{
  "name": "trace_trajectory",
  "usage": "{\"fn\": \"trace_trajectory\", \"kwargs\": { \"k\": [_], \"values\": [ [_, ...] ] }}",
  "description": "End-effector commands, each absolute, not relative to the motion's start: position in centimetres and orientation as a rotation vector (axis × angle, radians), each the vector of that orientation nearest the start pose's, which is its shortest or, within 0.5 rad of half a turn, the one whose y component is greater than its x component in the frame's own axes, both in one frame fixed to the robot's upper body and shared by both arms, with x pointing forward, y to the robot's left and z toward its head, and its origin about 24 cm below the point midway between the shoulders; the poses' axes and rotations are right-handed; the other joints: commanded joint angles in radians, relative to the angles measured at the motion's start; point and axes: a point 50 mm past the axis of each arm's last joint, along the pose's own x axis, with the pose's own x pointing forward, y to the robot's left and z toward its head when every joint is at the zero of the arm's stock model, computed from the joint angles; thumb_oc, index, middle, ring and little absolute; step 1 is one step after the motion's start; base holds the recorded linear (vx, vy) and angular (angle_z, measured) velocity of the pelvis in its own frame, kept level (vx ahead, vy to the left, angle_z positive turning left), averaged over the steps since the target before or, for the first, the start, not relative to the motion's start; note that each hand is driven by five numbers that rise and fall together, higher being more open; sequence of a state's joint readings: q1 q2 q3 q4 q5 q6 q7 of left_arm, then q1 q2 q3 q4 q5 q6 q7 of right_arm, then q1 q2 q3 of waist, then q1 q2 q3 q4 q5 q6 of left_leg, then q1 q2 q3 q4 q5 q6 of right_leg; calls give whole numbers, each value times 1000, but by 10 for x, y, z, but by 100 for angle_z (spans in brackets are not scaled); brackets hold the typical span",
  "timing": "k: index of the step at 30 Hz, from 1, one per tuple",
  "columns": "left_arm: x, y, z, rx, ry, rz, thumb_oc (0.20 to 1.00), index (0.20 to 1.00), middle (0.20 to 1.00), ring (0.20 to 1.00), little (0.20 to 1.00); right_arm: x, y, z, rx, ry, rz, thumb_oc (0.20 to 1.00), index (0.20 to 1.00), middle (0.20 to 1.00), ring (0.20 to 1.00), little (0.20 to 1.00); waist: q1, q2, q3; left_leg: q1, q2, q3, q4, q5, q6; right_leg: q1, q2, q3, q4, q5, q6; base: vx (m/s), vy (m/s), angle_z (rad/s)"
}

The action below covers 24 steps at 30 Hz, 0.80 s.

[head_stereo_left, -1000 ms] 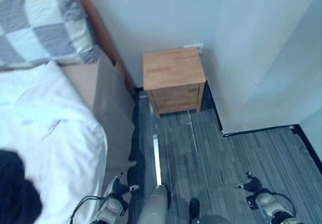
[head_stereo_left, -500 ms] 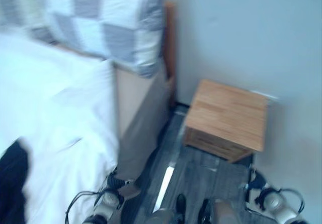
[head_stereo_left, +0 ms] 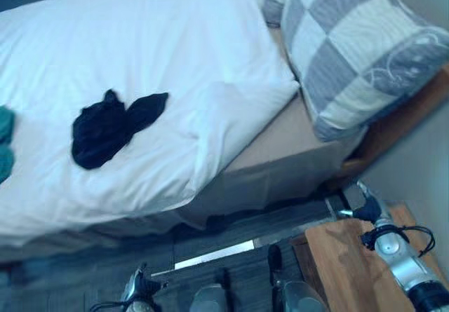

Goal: Tidy up the quilt and then pick up the clothes from the bed and put them into the laundry hamper.

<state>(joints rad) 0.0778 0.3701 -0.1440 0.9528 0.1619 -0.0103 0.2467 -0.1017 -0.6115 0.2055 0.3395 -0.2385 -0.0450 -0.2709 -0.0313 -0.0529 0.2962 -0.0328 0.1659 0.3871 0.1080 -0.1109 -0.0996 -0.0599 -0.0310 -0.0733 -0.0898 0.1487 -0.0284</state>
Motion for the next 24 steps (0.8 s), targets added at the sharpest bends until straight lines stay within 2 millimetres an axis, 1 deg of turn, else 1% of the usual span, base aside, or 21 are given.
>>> {"fn": "trace_trajectory", "kwargs": {
  "k": [1, 2, 3, 4, 7, 8, 9, 11, 12, 13, 14, 15, 16, 17, 18, 19, 20, 21, 22, 23, 24],
  "values": [
    [122, 294, -119, 741, 938, 213, 1000, 1000, 1000, 1000, 1000, 278, -272, 86, -1017, -142, -191, 1000, 1000, 1000, 1000, 1000, -8, 14, -27, -69, 10, 8, 24, 128, 20, 135, -97, -62, 39, -213, 158, 232, 33, 35],
    [118, 292, -121, 735, 950, 210, 1000, 1000, 1000, 1000, 1000, 284, -273, 98, -1047, -184, -203, 1000, 1000, 1000, 1000, 1000, -4, 14, -37, -56, 24, 18, 3, 126, 1, 156, -104, -81, 40, -237, 166, 228, 58, 41],
    [117, 290, -123, 728, 955, 209, 1000, 1000, 1000, 1000, 1000, 287, -273, 106, -1068, -209, -211, 1000, 1000, 1000, 1000, 1000, -7, 17, -38, -42, 38, 37, -25, 141, -4, 167, -106, -100, 44, -249, 167, 275, 136, 60],
    [114, 288, -125, 731, 966, 195, 1000, 1000, 1000, 1000, 1000, 294, -273, 124, -1112, -268, -221, 1000, 1000, 1000, 1000, 1000, 2, 18, -49, -35, 78, 70, -54, 177, -10, 178, -110, -132, 56, -262, 167, 211, 136, 85],
    [111, 285, -128, 725, 985, 179, 1000, 1000, 1000, 1000, 1000, 297, -272, 140, -1133, -320, -228, 1000, 1000, 1000, 1000, 1000, -4, 22, -64, 2, 77, 66, -113, 185, -15, 195, -111, -155, 80, -287, 171, 144, 88, 42],
    [111, 285, -128, 725, 985, 179, 1000, 1000, 1000, 1000, 1000, 297, -272, 140, -1133, -320, -228, 1000, 1000, 1000, 1000, 1000, -6, 23, -64, 3, 76, 63, -116, 187, -15, 196, -111, -158, 81, -288, 171, 218, 168, 25],
    [113, 285, -128, 740, 994, 166, 1000, 1000, 1000, 1000, 1000, 298, -269, 146, -1135, -351, -229, 1000, 1000, 1000, 1000, 1000, -5, 14, -77, 6, 60, 60, -129, 184, -10, 194, -127, -169, 119, -295, 174, 280, 253, 40],
    [116, 285, -128, 793, 996, 117, 1000, 1000, 1000, 1000, 1000, 302, -257, 154, -1161, -405, -207, 1000, 1000, 1000, 1000, 1000, 2, -4, -80, 36, 9, 37, -146, 140, 25, 160, -169, -166, 267, -279, 198, 286, 274, 44],
    [117, 285, -128, 793, 996, 117, 1000, 1000, 1000, 1000, 1000, 302, -257, 154, -1161, -405, -208, 1000, 1000, 1000, 1000, 1000, 2, -6, -79, 36, 5, 38, -147, 139, 27, 155, -173, -164, 277, -283, 201, 153, 229, 33],
    [125, 287, -125, 809, 976, 114, 1000, 1000, 1000, 1000, 1000, 309, -244, 164, -1176, -462, -191, 1000, 1000, 1000, 1000, 1000, -6, -14, -51, 61, -28, 29, -160, 112, 58, 65, -215, -125, 448, -171, 235, 79, 168, 37],
    [125, 287, -124, 807, 975, 118, 1000, 1000, 1000, 1000, 1000, 310, -243, 164, -1175, -466, -190, 1000, 1000, 1000, 1000, 1000, -5, -18, -51, 59, -33, 33, -162, 111, 61, 53, -221, -118, 461, -175, 239, 101, 212, 29],
    [132, 288, -121, 822, 955, 120, 1000, 1000, 1000, 1000, 1000, 314, -236, 167, -1163, -487, -180, 1000, 1000, 1000, 1000, 1000, -11, -15, -34, 65, -32, 26, -168, 104, 67, 5, -213, -84, 518, -166, 238, -31, 75, 34],
    [137, 289, -119, 820, 940, 130, 1000, 1000, 1000, 1000, 1000, 318, -230, 172, -1155, -508, -177, 1000, 1000, 1000, 1000, 1000, -12, -11, -18, 57, -24, 34, -169, 119, 73, -50, -191, -55, 531, -168, 222, 34, 28, 21],
    [140, 289, -118, 830, 923, 130, 1000, 1000, 1000, 1000, 1000, 321, -223, 176, -1145, -531, -160, 1000, 1000, 1000, 1000, 1000, -23, -10, 11, 53, -37, -3, -174, 124, 62, -82, -121, 10, 401, -229, 197, 18, -29, 32],
    [140, 288, -118, 828, 922, 131, 1000, 1000, 1000, 1000, 1000, 322, -222, 176, -1145, -533, -159, 1000, 1000, 1000, 1000, 1000, -27, -6, 13, 55, -33, -7, -174, 124, 60, -74, -117, 4, 391, -225, 195, 128, -87, 16],
    [142, 287, -118, 839, 910, 128, 1000, 1000, 1000, 1000, 1000, 323, -221, 180, -1157, -548, -160, 1000, 1000, 1000, 1000, 1000, -35, -6, 22, 50, -43, -26, -172, 122, 56, -92, -93, 47, 301, -225, 190, 154, -132, 48],
    [155, 286, -114, 871, 874, 112, 1000, 1000, 1000, 1000, 1000, 327, -217, 189, -1161, -576, -170, 1000, 1000, 1000, 1000, 1000, -39, -11, 30, 41, -52, -53, -168, 105, 46, -77, -105, 64, 143, -206, 195, 141, -131, 49],
    [155, 286, -113, 870, 873, 113, 1000, 1000, 1000, 1000, 1000, 327, -217, 189, -1161, -577, -170, 1000, 1000, 1000, 1000, 1000, -39, -11, 29, 37, -51, -53, -167, 108, 46, -78, -105, 64, 138, -200, 194, 94, -109, 74],
    [162, 287, -110, 882, 852, 118, 1000, 1000, 1000, 1000, 1000, 333, -208, 198, -1163, -614, -169, 1000, 1000, 1000, 1000, 1000, -37, -15, 36, 29, -54, -52, -156, 101, 45, -81, -114, 60, 120, -182, 196, 7, -162, 83],
    [172, 287, -105, 908, 811, 118, 1000, 1000, 1000, 1000, 1000, 337, -202, 204, -1184, -643, -166, 1000, 1000, 1000, 1000, 1000, -30, -9, 44, -2, -50, -61, -147, 106, 36, -90, -110, 69, 101, -163, 192, 6, -163, 64],
    [172, 287, -104, 907, 811, 118, 1000, 1000, 1000, 1000, 1000, 337, -202, 205, -1184, -644, -166, 1000, 1000, 1000, 1000, 1000, -30, -9, 41, -7, -49, -60, -147, 109, 36, -95, -109, 70, 100, -159, 191, 6, -216, 37]
  ]
}}
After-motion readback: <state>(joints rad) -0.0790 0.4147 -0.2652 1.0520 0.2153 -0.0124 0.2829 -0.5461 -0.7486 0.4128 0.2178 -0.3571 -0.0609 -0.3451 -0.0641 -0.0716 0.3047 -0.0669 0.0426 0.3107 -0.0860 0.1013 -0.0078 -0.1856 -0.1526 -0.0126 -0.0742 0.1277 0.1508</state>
